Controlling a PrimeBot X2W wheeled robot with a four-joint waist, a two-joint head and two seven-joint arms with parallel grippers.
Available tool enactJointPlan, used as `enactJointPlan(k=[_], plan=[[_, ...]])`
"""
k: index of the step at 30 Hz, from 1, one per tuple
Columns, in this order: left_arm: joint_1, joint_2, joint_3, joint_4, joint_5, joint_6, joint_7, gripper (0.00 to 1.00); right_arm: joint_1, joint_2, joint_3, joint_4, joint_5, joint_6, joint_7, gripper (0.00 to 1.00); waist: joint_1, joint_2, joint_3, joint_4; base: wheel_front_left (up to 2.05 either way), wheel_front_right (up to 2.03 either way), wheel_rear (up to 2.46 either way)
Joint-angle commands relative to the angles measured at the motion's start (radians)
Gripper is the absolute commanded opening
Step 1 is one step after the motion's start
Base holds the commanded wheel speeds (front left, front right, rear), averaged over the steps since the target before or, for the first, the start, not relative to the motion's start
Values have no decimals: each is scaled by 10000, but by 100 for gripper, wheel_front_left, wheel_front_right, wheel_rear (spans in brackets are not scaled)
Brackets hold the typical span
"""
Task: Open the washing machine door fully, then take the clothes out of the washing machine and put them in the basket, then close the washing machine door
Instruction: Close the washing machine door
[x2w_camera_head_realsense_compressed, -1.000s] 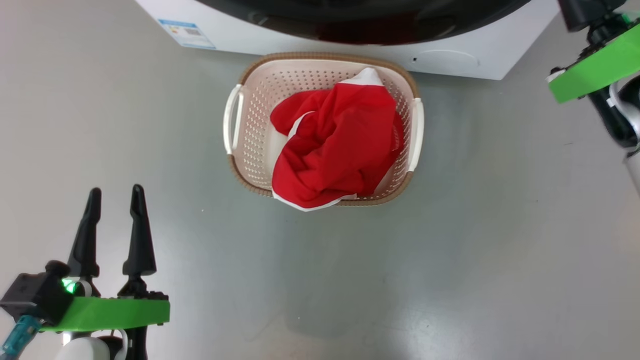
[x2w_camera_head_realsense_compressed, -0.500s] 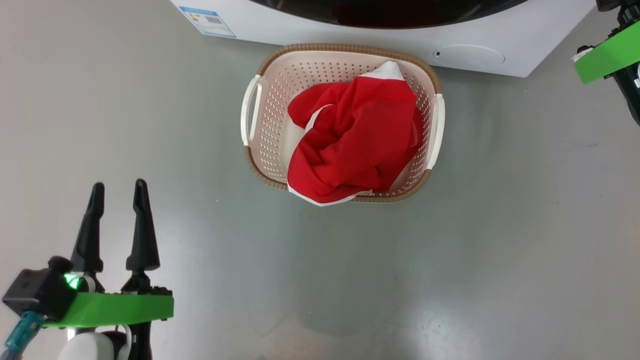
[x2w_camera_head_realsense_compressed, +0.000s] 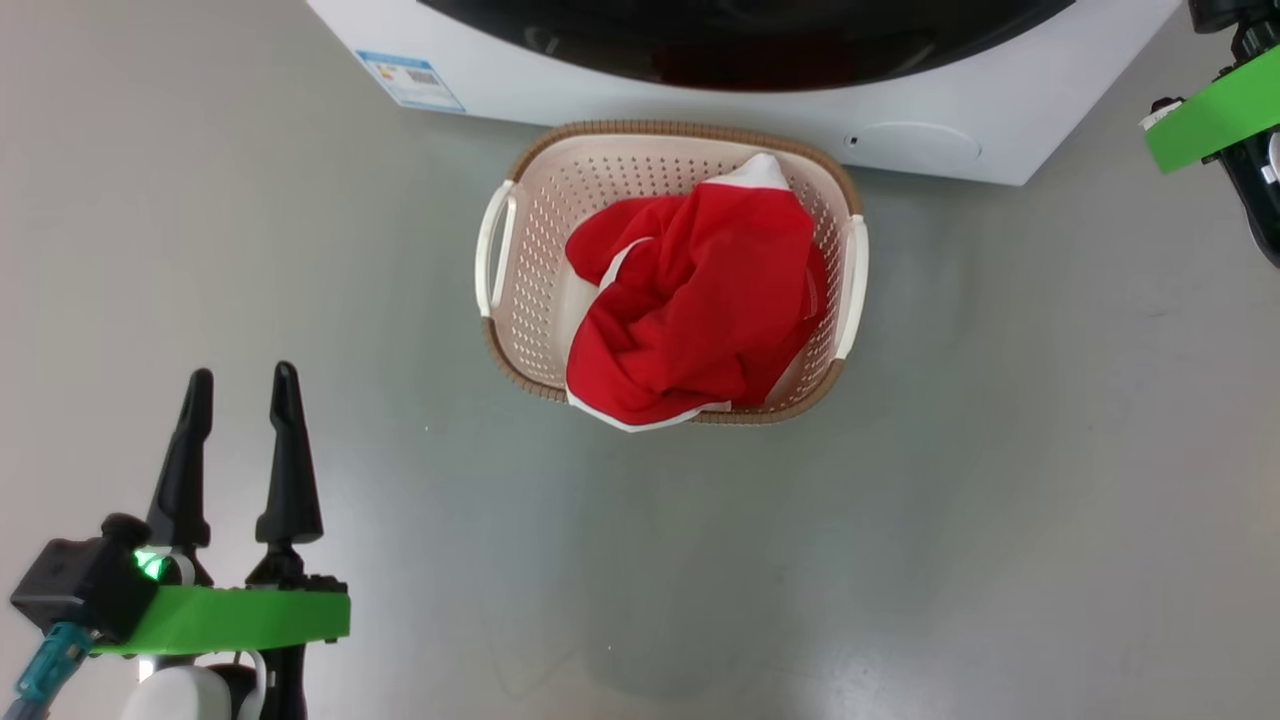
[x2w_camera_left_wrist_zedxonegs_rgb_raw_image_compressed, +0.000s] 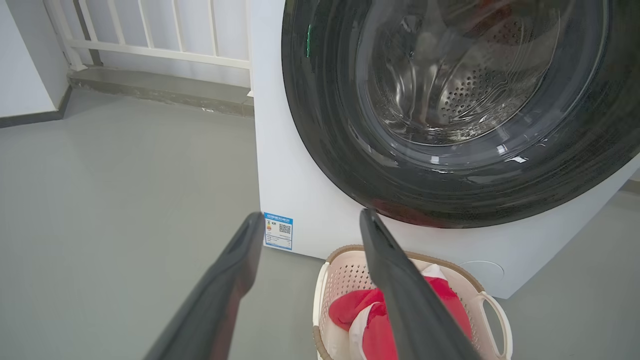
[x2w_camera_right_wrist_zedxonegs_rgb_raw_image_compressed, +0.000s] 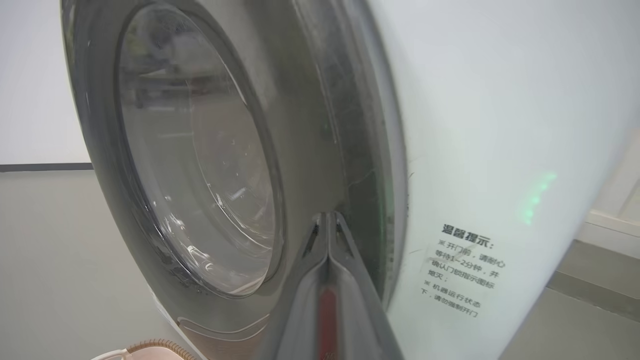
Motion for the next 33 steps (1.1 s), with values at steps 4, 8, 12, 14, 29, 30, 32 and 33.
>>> enactJointPlan(k=[4, 8, 12, 14, 29, 30, 32, 33], plan=[[20, 293, 316, -148, 85, -31, -80, 100, 648, 150, 30, -312, 138, -69, 10, 47, 0, 0, -360, -180, 0, 0, 0], [68, 336, 345, -132, 101, -31, -80, 100, 1063, 252, 212, -485, 297, -69, 10, 100, 0, 0, -647, -329, 0, 0, 0], [136, 406, 355, -97, 136, -31, -80, 100, 1509, 385, 228, -688, 383, -69, 10, 100, 0, 0, -973, -506, 0, 0, 0], [147, 430, 346, -86, 140, -31, -80, 100, 1640, 419, 233, -745, 382, -69, 10, 100, 0, 0, -1058, -549, 0, 0, 0], [431, 681, 250, 77, 190, -31, -80, 100, 3878, 1098, -433, -1685, 401, -69, 10, 100, 0, 0, -2314, -1443, 0, 0, 0], [460, 687, 243, 93, 183, -31, -80, 100, 4032, 1153, -525, -1746, 411, -69, 10, 100, 0, 0, -2391, -1504, 0, 0, 0], [518, 690, 254, 130, 172, -31, -80, 100, 4370, 1255, -688, -1878, 394, -69, 10, 100, 0, 0, -2541, -1615, 0, 0, 0], [547, 690, 266, 155, 166, -31, -80, 100, 4547, 1305, -764, -1934, 378, -69, 10, 100, 0, 0, -2618, -1669, 0, 0, 0]])
